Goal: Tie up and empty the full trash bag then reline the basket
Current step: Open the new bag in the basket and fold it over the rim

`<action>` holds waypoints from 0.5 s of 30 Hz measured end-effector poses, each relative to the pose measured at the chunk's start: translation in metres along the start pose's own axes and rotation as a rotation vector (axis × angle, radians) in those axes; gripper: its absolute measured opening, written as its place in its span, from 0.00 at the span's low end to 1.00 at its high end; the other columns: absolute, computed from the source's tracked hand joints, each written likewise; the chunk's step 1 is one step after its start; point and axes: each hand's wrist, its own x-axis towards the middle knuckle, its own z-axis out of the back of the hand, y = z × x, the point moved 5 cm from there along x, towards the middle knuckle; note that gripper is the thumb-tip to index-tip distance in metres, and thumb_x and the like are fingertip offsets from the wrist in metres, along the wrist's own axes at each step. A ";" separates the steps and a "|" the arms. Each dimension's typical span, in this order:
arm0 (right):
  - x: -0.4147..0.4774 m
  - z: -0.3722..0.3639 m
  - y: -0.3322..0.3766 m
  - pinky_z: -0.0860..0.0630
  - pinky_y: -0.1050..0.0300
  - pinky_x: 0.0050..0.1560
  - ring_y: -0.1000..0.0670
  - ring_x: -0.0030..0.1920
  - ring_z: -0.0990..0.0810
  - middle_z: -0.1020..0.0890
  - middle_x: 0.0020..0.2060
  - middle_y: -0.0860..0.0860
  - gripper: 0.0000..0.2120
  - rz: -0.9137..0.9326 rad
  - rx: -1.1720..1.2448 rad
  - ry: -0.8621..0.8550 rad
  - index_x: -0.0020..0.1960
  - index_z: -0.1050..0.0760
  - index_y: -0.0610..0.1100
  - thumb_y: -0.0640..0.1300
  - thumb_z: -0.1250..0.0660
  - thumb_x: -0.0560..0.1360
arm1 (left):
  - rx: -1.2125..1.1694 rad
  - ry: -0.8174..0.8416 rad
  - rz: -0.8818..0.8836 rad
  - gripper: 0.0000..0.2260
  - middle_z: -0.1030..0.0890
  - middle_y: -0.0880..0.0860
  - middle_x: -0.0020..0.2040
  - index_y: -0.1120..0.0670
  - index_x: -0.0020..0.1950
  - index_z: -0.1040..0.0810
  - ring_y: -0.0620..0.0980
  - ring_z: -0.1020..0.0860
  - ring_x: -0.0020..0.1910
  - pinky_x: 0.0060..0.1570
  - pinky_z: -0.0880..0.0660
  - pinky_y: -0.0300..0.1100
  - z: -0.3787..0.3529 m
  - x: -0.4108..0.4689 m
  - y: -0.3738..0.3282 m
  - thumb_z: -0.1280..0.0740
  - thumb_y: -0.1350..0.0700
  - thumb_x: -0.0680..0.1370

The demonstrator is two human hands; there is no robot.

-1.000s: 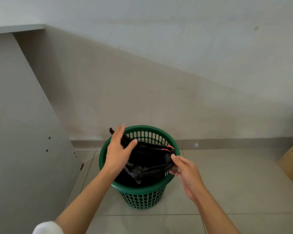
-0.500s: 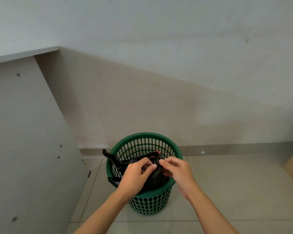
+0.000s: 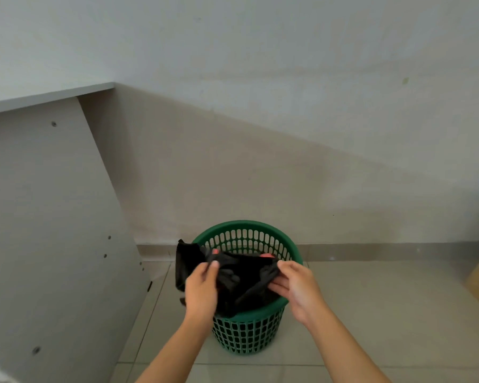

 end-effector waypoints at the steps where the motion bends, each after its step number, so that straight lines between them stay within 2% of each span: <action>1: 0.004 0.007 -0.003 0.22 0.50 0.51 0.42 0.53 0.19 0.19 0.53 0.40 0.11 -0.055 0.152 -0.056 0.56 0.27 0.33 0.38 0.44 0.81 | -0.211 -0.055 0.144 0.08 0.18 0.54 0.49 0.57 0.50 0.23 0.53 0.20 0.46 0.50 0.23 0.49 0.008 0.006 0.008 0.40 0.56 0.81; 3: 0.008 0.022 -0.007 0.28 0.46 0.58 0.39 0.59 0.24 0.23 0.59 0.37 0.15 -0.138 0.398 -0.163 0.65 0.33 0.32 0.38 0.48 0.82 | -0.471 -0.138 0.291 0.07 0.21 0.55 0.52 0.55 0.56 0.26 0.55 0.22 0.45 0.49 0.25 0.50 0.026 0.016 0.019 0.42 0.57 0.82; 4: 0.010 0.031 -0.009 0.27 0.45 0.56 0.38 0.56 0.23 0.23 0.56 0.36 0.16 -0.161 0.449 -0.217 0.67 0.34 0.32 0.37 0.49 0.82 | -0.476 -0.165 0.307 0.08 0.22 0.56 0.52 0.54 0.58 0.27 0.55 0.22 0.44 0.47 0.26 0.49 0.036 0.021 0.022 0.43 0.57 0.82; 5: 0.011 0.040 -0.012 0.26 0.46 0.51 0.40 0.49 0.22 0.22 0.51 0.37 0.16 -0.175 0.454 -0.267 0.67 0.33 0.32 0.36 0.48 0.81 | -0.394 -0.185 0.292 0.07 0.22 0.57 0.52 0.55 0.57 0.27 0.56 0.22 0.45 0.47 0.25 0.50 0.049 0.026 0.026 0.43 0.57 0.82; 7: 0.012 0.055 -0.018 0.25 0.46 0.46 0.44 0.39 0.24 0.23 0.45 0.39 0.12 -0.185 0.397 -0.343 0.60 0.29 0.33 0.33 0.46 0.79 | -0.060 -0.166 0.229 0.08 0.21 0.58 0.50 0.59 0.51 0.26 0.58 0.22 0.47 0.50 0.25 0.53 0.070 0.033 0.032 0.40 0.55 0.81; 9: 0.013 0.068 -0.023 0.26 0.48 0.40 0.45 0.37 0.26 0.24 0.45 0.39 0.09 -0.171 0.308 -0.387 0.47 0.28 0.37 0.29 0.46 0.77 | 0.265 -0.106 0.157 0.09 0.19 0.58 0.46 0.58 0.46 0.22 0.58 0.21 0.45 0.51 0.24 0.55 0.086 0.036 0.036 0.37 0.53 0.79; 11: 0.015 0.080 -0.024 0.28 0.52 0.36 0.46 0.36 0.28 0.26 0.43 0.40 0.14 -0.124 0.217 -0.415 0.39 0.33 0.42 0.27 0.48 0.76 | 0.488 -0.114 0.122 0.09 0.18 0.57 0.40 0.57 0.41 0.20 0.58 0.20 0.42 0.46 0.24 0.53 0.105 0.038 0.040 0.34 0.54 0.77; 13: 0.015 0.087 -0.024 0.28 0.53 0.36 0.46 0.36 0.27 0.25 0.41 0.41 0.17 -0.083 0.125 -0.412 0.37 0.31 0.41 0.25 0.50 0.75 | 0.692 -0.196 0.121 0.08 0.18 0.58 0.39 0.59 0.44 0.18 0.59 0.20 0.42 0.42 0.26 0.49 0.127 0.040 0.044 0.33 0.55 0.77; 15: 0.017 0.091 -0.025 0.26 0.50 0.42 0.44 0.40 0.24 0.22 0.45 0.40 0.18 -0.055 0.051 -0.401 0.36 0.26 0.38 0.25 0.49 0.75 | 0.817 -0.298 0.132 0.08 0.18 0.61 0.47 0.59 0.52 0.20 0.61 0.21 0.48 0.44 0.28 0.48 0.144 0.039 0.046 0.36 0.58 0.78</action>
